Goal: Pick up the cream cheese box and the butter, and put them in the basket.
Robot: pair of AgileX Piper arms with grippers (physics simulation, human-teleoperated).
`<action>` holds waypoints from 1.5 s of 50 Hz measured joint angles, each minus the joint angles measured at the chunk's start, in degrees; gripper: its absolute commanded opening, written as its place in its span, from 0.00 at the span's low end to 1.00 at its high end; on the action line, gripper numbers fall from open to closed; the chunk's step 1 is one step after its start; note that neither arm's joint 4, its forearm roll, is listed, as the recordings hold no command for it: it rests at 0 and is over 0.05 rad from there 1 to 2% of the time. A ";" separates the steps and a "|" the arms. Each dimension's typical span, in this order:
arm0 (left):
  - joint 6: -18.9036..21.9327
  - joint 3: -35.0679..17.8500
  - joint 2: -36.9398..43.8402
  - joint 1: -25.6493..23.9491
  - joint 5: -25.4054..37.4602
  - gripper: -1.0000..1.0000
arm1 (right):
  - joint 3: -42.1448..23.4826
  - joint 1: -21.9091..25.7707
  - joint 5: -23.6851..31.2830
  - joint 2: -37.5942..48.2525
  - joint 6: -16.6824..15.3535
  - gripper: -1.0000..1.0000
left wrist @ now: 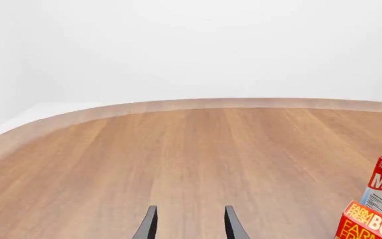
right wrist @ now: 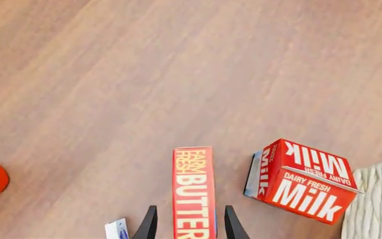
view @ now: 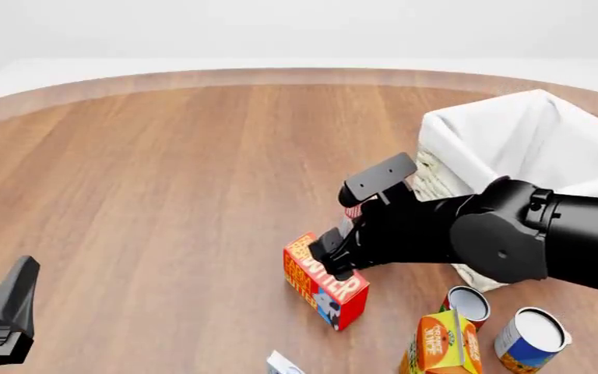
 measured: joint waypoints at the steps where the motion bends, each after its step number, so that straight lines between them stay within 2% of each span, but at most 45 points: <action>1: 0.00 0.00 0.00 0.00 0.00 1.00 | 0.03 -0.03 -0.06 0.07 -0.05 1.00; 75: 0.00 0.00 0.00 0.00 0.00 1.00 | 3.96 -0.17 -6.02 7.14 0.95 1.00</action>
